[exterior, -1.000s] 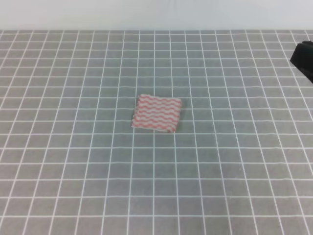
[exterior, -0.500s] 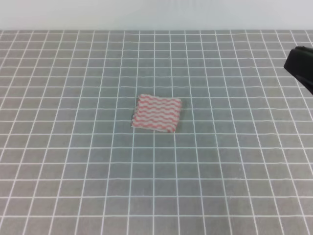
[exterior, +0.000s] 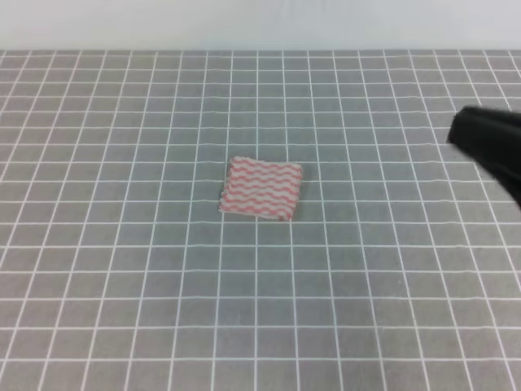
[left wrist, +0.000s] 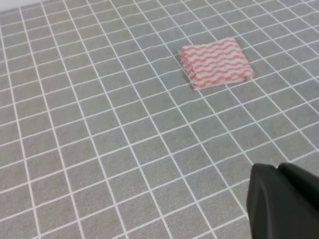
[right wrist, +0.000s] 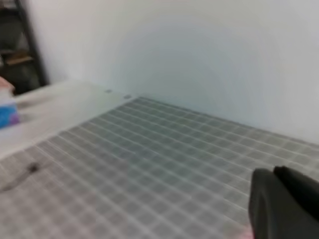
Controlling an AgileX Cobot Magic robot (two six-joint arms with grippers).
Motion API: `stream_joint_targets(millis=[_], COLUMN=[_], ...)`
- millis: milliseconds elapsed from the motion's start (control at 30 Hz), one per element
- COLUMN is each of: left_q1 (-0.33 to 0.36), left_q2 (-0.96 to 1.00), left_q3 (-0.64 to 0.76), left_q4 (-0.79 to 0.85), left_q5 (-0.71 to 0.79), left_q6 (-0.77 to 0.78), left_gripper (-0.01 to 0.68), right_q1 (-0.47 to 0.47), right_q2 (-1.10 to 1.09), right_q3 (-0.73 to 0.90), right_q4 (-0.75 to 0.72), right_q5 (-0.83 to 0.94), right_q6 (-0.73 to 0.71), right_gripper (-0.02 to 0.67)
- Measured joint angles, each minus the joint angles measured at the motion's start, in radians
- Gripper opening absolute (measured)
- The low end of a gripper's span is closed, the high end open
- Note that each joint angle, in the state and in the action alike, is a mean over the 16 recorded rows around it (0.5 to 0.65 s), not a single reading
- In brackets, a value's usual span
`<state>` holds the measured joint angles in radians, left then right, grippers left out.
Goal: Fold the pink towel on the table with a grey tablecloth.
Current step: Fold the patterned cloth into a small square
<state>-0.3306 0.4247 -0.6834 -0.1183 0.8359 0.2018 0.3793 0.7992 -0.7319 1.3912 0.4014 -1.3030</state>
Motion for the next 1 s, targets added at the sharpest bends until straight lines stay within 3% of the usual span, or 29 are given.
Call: stream_joint_targets(millis=[367, 767, 867, 1000], left_q1=[0.000, 0.000, 0.000, 0.000], left_q2=[-0.004, -0.003, 0.000, 0.002], left_q3=[0.000, 0.000, 0.000, 0.000], left_q4=[0.005, 0.023, 0.026, 0.027], left_q5=[0.004, 0.003, 0.001, -0.001], left_q6=[0.000, 0.000, 0.000, 0.000], left_gripper=[-0.001, 0.000, 0.000, 0.000], right_q1=[-0.019, -0.167, -0.196, -0.214], right_q2=[-0.170, -0.601, -0.659, -0.698], right_q3=[0.154, 0.519, 0.579, 0.631], right_q4=[-0.218, -0.251, -0.355, -0.590], right_q5=[-0.242, -0.364, -0.372, -0.366], right_q6=[-0.011, -0.004, 0.083, 0.353], right_gripper=[-0.017, -0.017, -0.017, -0.017])
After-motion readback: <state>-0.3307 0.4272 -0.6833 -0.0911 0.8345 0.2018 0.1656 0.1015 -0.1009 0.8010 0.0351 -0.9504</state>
